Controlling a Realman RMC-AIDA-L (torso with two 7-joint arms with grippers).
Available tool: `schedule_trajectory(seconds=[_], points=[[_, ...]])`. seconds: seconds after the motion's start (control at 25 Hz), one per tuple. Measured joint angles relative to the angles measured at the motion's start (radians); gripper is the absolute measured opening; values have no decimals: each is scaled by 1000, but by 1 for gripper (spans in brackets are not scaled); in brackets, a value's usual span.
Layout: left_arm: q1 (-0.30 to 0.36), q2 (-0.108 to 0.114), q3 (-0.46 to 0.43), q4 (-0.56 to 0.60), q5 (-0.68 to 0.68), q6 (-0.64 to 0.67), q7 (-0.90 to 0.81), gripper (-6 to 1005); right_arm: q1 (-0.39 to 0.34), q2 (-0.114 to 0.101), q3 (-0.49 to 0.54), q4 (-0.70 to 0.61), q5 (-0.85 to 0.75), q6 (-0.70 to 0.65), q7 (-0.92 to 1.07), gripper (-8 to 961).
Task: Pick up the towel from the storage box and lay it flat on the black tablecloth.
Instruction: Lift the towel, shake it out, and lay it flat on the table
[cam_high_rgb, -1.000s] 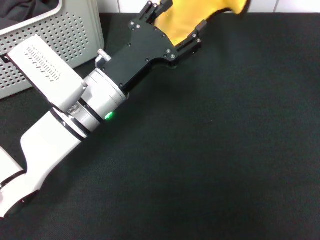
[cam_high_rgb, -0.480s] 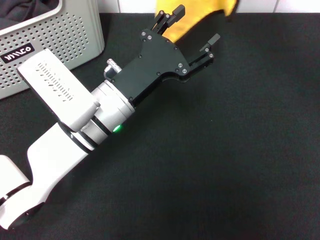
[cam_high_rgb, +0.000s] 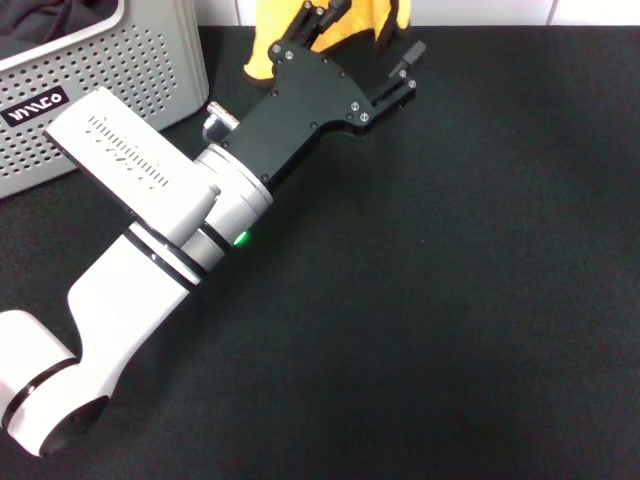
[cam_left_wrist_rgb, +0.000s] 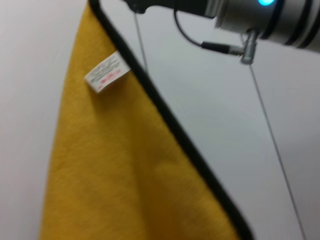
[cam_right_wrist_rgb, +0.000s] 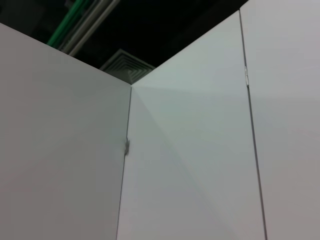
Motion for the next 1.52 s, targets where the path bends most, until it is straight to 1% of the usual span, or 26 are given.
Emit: schedule_trajectory(seconds=[0.08,0.16,0.48,0.68,0.88,1.12,1.24,1.28,1.36,1.48,1.52], points=[[-8,0,35,0,-73,-6,20,745,0,0,-7,-14,6,-11,-3,7],[-13,0,52,0,-112,-12,24,736,-2,0,-10,-27,6,-15,-3,7],[-10,0,74,-7,-117,-17,30,700,-27,0,-26,-72,6,-35,-4,7],[1,0,85,-1,-118,-1,28,455,-40,0,-29,-88,6,-38,-4,7],[25,0,85,1,-127,36,18,348,-43,0,-31,-90,6,-42,-4,7],[28,0,85,2,-127,39,-16,220,-56,0,-33,-97,6,-42,-4,7],[36,0,85,3,-126,44,-17,47,-68,0,-34,-102,0,-42,-1,7],[42,2,86,6,-123,52,-18,45,-77,0,-37,-108,-2,-44,3,7],[59,7,88,12,-103,81,-33,41,-107,-8,-50,-137,-20,-65,40,7],[95,21,68,9,-38,162,-133,35,-183,-27,-54,-216,-134,-82,207,7],[106,26,55,4,-14,191,-176,33,-212,-27,-40,-240,-195,-65,279,7]])
